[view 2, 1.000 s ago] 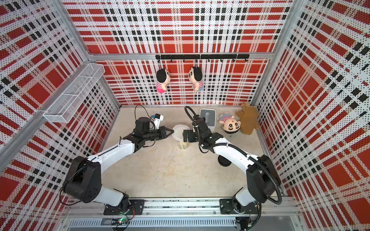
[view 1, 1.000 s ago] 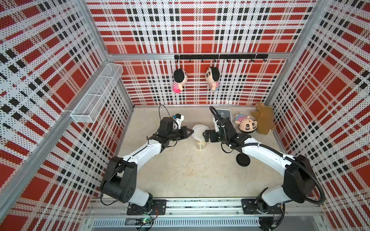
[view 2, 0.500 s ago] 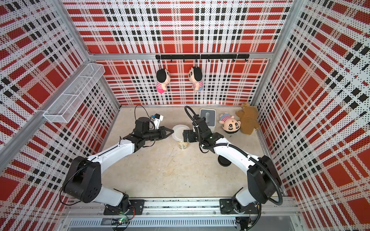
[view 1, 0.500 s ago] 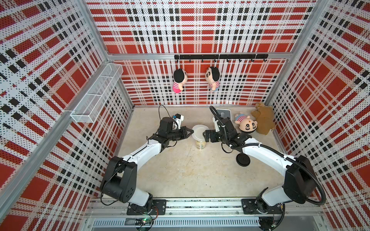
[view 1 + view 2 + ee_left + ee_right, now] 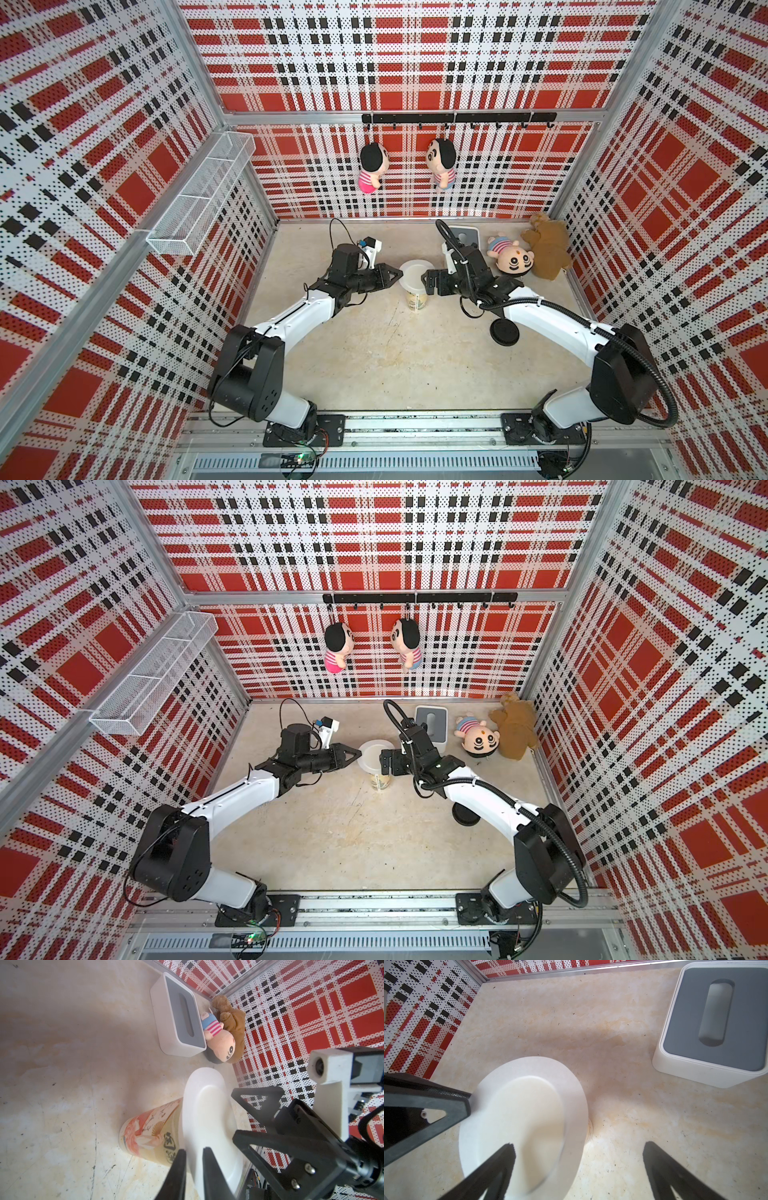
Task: Put the leak-proof paper on the milk tea cups
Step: Place the leak-proof paper at the cup.
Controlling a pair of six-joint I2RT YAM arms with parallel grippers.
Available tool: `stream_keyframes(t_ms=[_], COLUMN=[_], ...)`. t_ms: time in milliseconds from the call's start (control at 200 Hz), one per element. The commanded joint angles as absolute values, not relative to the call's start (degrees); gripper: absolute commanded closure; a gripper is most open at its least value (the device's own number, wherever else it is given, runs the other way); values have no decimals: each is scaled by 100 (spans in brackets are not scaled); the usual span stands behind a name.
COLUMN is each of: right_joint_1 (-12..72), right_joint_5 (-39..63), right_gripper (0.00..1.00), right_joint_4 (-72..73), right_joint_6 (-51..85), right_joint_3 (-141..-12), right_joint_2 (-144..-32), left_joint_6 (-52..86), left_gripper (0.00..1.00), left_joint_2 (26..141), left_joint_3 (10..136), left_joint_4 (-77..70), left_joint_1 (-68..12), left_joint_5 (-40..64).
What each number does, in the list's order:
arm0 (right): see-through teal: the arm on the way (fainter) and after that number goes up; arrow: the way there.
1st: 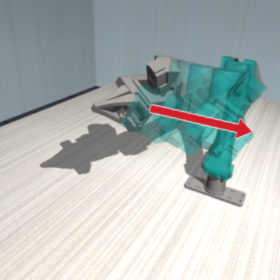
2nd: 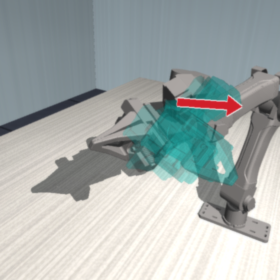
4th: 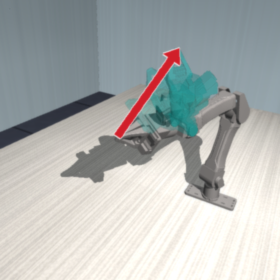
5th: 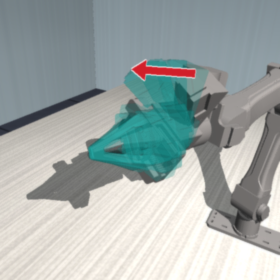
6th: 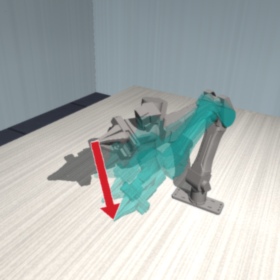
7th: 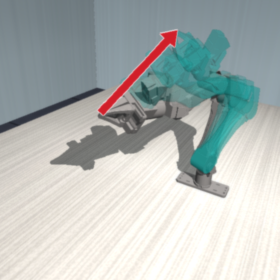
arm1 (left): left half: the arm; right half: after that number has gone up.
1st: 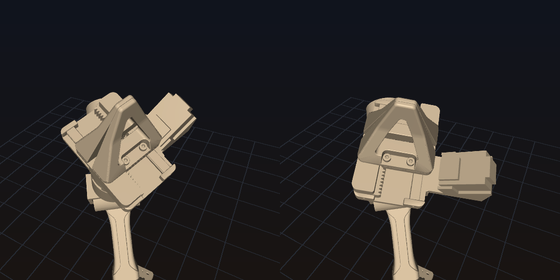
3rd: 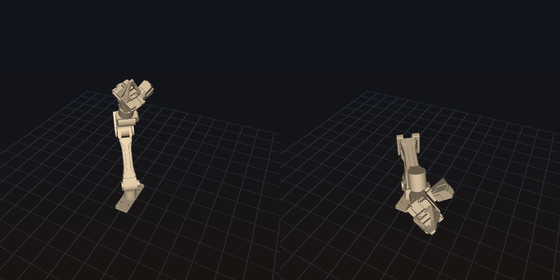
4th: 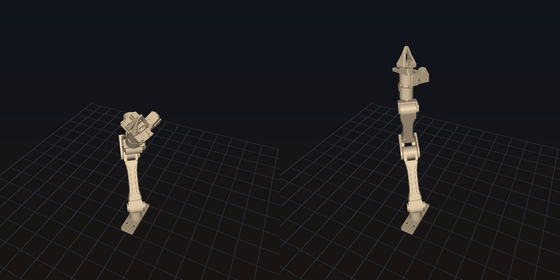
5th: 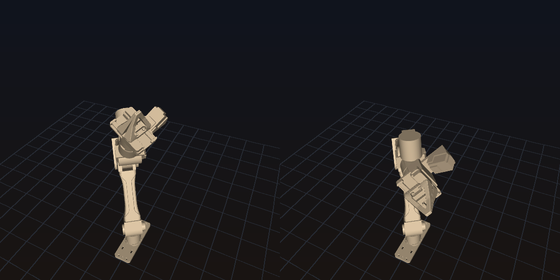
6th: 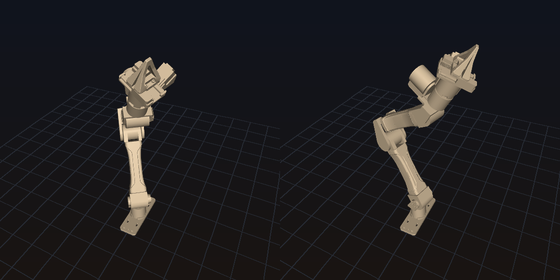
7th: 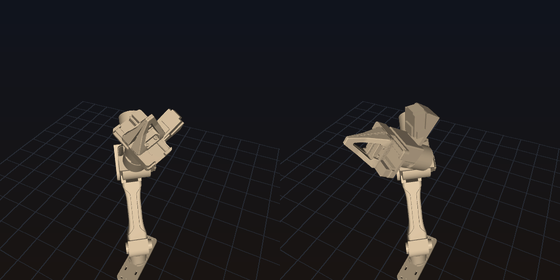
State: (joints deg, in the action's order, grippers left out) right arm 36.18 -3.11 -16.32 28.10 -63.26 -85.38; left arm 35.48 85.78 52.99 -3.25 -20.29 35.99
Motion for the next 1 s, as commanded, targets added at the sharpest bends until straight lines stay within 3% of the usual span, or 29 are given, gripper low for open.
stream_keyframes(t_ms=[0,200,516,792,817,832,842,997], right_joint_1=[3577,3577,3577,3049,2940,2870,2829,2144], right_joint_5=[-356,-334,-393,-1341,-1458,-1515,-1559,-1567], right_gripper=[0,0,0,0,0,0,0,2], right_joint_4=[-1616,-1687,-1990,-3167,-3362,-3472,-3562,-4321], right_joint_6=[2766,2734,2716,3453,3582,3661,3710,4269], right_joint_3=[-6441,-6579,-6822,-5949,-5807,-5717,-5670,-4723], right_joint_2=[-8367,-8354,-8248,-6869,-6725,-6636,-6585,-6203], left_joint_6=[3429,3395,3341,3211,3191,3171,3155,3050], left_gripper=[75,61,48,26,22,5,0,2], left_joint_2=[8459,8380,8271,7734,7676,7633,7601,7207], left_joint_3=[5228,5250,5344,5158,5134,5112,5092,4860], left_joint_4=[-219,-167,-64,38,75,86,92,176], left_joint_1=[-1978,-1934,-1866,-1469,-1466,-1362,-1285,-925], left_joint_5=[3608,3587,3563,3387,3357,3342,3334,3046])
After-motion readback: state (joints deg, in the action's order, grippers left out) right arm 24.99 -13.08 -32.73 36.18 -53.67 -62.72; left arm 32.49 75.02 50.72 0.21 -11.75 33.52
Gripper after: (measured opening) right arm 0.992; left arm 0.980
